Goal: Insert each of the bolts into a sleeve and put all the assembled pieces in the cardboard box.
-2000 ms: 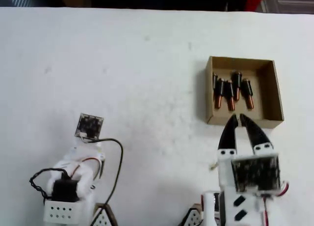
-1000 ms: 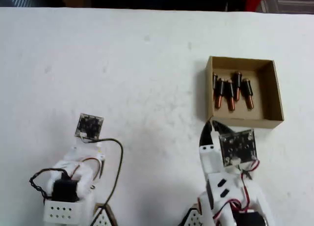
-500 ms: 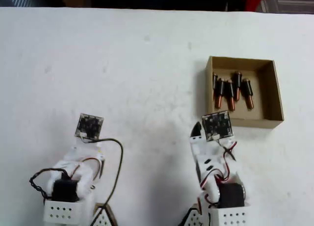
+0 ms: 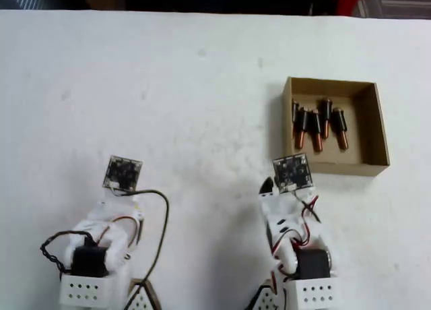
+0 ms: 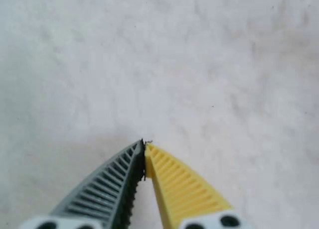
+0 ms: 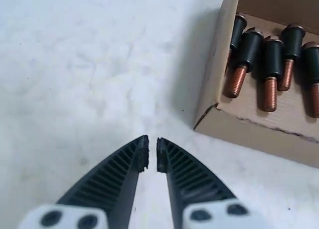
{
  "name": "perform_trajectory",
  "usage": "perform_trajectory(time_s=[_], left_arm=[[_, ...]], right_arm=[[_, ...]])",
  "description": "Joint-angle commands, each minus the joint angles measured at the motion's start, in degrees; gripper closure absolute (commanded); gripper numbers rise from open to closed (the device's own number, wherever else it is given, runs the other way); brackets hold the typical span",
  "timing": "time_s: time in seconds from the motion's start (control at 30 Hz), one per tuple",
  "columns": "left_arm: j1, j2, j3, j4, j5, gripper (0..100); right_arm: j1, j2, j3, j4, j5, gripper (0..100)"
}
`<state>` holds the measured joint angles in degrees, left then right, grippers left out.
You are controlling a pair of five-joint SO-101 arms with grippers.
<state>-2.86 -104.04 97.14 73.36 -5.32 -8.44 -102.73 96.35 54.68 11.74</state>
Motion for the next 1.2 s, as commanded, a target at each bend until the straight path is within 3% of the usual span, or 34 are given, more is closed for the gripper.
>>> perform_trajectory(time_s=[0.0,0.57,0.93,1.03,1.17], left_arm=[[-0.13,-0.48,-0.18,0.35,-0.09,98],[-0.13,-0.48,-0.18,0.35,-0.09,98],[-0.22,-0.48,-0.09,0.18,2.73,98],[-0.22,-0.48,-0.09,0.18,2.99,98],[-1.98,-0.48,-0.09,0.18,3.08,98]], right_arm=[[-0.04,-0.4,0.53,1.01,-0.53,98.1],[0.13,-0.4,0.53,15.08,-0.53,98.1],[13.41,-0.22,0.53,15.52,-0.53,98.1],[14.11,-0.22,0.53,15.52,-0.88,98.1],[14.29,-0.22,0.53,15.52,-8.7,98.1]])
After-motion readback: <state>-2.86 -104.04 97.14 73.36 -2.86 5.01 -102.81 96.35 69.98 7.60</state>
